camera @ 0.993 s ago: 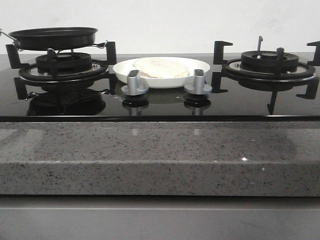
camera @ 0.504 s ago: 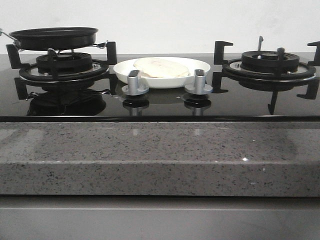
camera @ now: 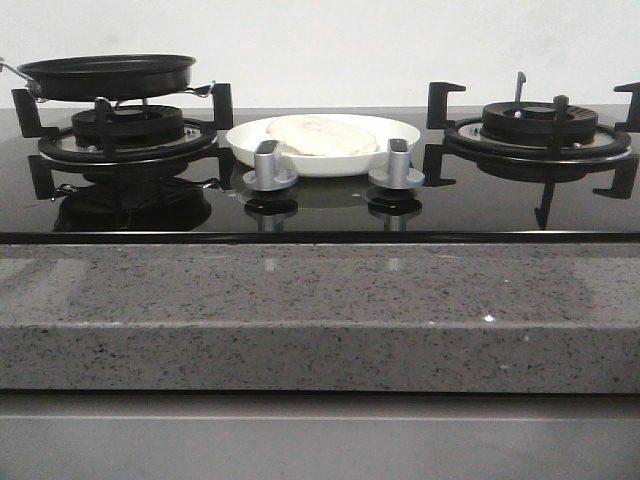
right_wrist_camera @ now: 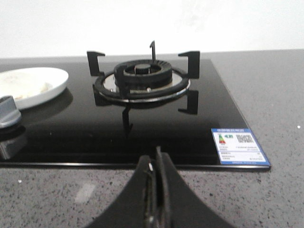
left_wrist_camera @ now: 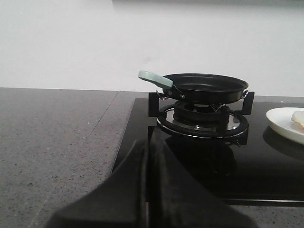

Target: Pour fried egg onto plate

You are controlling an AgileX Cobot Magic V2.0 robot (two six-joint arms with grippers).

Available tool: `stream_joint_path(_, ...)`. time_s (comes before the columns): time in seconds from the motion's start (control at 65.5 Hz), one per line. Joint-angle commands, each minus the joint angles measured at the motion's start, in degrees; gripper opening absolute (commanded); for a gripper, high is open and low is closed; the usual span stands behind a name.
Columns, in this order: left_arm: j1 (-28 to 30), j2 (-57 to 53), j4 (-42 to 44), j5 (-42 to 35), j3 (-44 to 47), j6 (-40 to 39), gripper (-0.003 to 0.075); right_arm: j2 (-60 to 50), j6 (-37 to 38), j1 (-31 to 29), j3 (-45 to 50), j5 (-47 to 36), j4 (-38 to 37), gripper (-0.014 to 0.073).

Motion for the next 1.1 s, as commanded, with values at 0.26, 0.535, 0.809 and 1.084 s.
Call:
stream_joint_path(0.26,0.14,-0.8,-0.27,-4.88,0.23,-0.12,-0.002,-1.44,-0.55,-0.37,-0.21,-7.18,0.4,-0.0104)
stream_joint_path(0.535,0.14,-0.8,-0.27,-4.88,0.23,-0.12,-0.002,-1.44,-0.55,-0.37,-0.21,-4.86,-1.7,-0.0104)
stream_joint_path(0.809,0.14,-0.8,-0.27,-4.88,0.23,-0.12,-0.002,-1.44,-0.55,-0.64,-0.21,-4.27,-2.02,-0.0104)
stream_joint_path(1.084,0.14,-0.8,-0.27,-4.88,0.23,-0.12,-0.002,-1.44,-0.55,-2.87,-0.21,-4.21,-2.02,-0.0104)
